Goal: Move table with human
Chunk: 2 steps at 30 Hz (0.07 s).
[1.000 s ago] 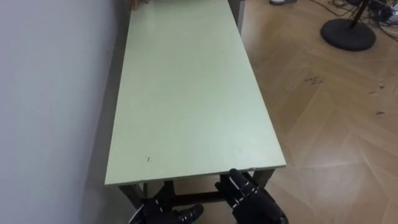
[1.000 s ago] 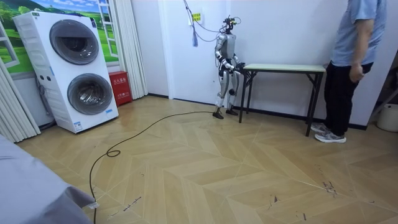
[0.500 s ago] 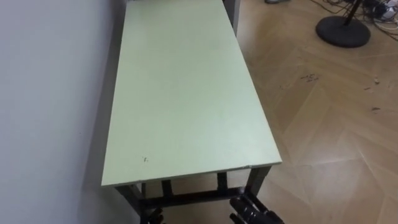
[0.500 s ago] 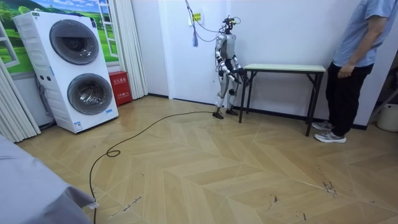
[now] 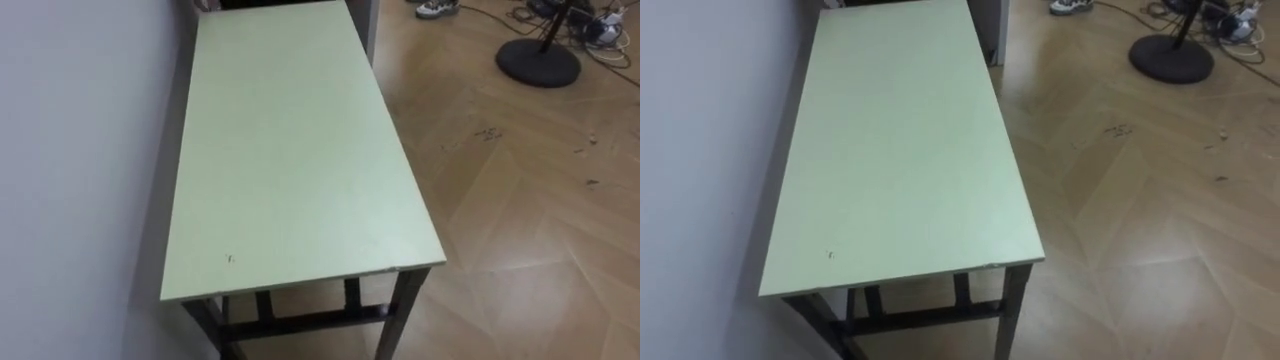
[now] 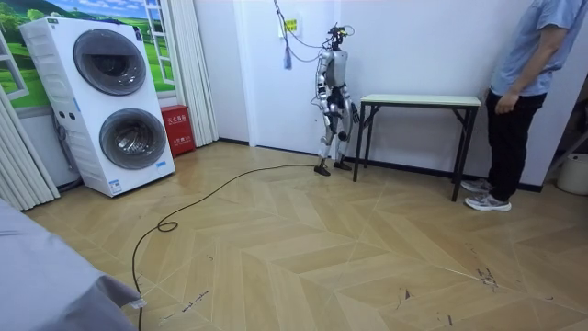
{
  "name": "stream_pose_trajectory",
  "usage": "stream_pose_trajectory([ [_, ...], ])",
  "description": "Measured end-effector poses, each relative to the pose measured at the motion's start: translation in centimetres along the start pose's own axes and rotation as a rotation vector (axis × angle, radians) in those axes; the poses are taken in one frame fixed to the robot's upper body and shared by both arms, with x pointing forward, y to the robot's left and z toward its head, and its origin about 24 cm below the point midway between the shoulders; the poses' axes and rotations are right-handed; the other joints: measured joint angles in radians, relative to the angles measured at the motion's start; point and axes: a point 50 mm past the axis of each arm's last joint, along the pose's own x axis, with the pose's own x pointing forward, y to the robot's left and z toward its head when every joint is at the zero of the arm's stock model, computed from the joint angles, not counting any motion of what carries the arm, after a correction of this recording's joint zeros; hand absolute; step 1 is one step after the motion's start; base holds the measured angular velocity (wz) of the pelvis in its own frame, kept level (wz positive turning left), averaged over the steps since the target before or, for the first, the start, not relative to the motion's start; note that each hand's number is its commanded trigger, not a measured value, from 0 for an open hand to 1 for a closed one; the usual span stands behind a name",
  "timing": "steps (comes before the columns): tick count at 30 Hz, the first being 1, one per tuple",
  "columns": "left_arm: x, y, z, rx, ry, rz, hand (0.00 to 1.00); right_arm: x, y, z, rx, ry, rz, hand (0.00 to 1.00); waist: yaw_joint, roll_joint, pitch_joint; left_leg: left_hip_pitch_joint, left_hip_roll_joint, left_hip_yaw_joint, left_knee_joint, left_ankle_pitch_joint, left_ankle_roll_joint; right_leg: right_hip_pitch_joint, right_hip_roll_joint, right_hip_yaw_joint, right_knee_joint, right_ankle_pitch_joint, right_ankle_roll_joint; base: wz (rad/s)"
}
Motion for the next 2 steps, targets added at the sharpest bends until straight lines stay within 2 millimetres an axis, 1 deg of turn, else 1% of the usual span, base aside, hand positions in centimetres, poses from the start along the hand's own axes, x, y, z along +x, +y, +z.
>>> stream_pose_trajectory([
  [2, 0.15, 0.26, 0.16, 0.027, 0.003, 0.036, 0.0, -0.05, -0.27, -0.69, 0.012, 0.029, -0.025, 0.0, 0.004, -0.004, 0.0015, 0.009, 0.0, 0.001, -0.001, 0.002, 0.003, 0.01, 0.0, 0.0, -0.003, 0.0, -0.001, -0.02],
])
